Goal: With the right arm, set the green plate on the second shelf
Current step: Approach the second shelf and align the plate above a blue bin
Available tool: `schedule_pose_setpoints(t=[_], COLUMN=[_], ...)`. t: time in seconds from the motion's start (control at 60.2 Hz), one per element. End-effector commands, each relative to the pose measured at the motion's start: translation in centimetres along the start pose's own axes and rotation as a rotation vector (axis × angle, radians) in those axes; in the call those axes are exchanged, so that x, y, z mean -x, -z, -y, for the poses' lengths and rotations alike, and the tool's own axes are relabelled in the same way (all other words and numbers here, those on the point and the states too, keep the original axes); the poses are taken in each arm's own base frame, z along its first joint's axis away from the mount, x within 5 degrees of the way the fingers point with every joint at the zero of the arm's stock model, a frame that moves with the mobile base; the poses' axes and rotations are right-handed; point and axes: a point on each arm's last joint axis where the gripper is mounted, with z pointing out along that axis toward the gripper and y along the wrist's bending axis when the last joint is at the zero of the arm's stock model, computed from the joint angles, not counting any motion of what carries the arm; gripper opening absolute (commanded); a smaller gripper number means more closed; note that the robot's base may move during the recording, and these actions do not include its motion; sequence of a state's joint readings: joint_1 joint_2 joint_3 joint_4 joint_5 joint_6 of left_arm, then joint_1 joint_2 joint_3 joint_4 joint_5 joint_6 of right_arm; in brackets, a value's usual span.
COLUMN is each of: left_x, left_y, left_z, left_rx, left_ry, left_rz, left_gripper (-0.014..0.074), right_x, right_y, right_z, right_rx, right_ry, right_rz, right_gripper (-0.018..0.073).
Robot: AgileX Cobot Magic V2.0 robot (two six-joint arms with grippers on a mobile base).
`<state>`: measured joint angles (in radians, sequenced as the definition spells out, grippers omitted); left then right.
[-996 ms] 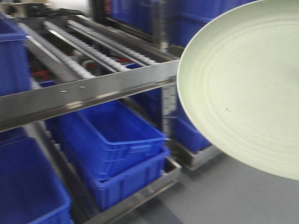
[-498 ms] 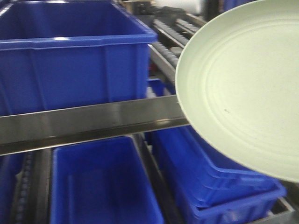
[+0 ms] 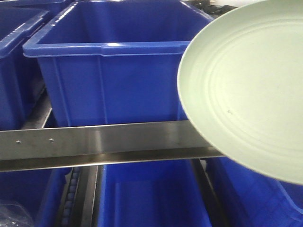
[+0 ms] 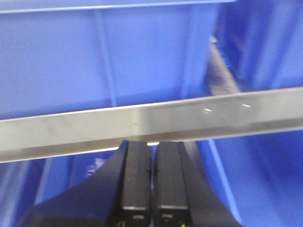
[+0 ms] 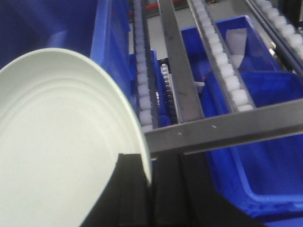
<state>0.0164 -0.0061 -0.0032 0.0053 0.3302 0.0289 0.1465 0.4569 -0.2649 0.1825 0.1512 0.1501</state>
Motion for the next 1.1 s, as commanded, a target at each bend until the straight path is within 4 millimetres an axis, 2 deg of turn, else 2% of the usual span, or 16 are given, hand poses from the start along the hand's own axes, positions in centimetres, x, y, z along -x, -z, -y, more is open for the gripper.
schedule_pose_setpoints(t=[0.0,1.079], left_x=[-0.54,-0.54], left_y=[-0.24,-0.24], left_z=[0.05,0.05], left_rx=[-0.003,-0.003], left_ry=[-0.004,-0.004], left_rz=[0.054,0.054], left_gripper=[0.0124,0.0124], right_x=[2.07,2.07], right_y=[0.32,0.32], right_z=[-0.47,-0.47], right_rx=[0.024,0.024], right_ry=[-0.004,-0.004], right_rz=[0.145,0.145], right_gripper=[0.0056,0.0056])
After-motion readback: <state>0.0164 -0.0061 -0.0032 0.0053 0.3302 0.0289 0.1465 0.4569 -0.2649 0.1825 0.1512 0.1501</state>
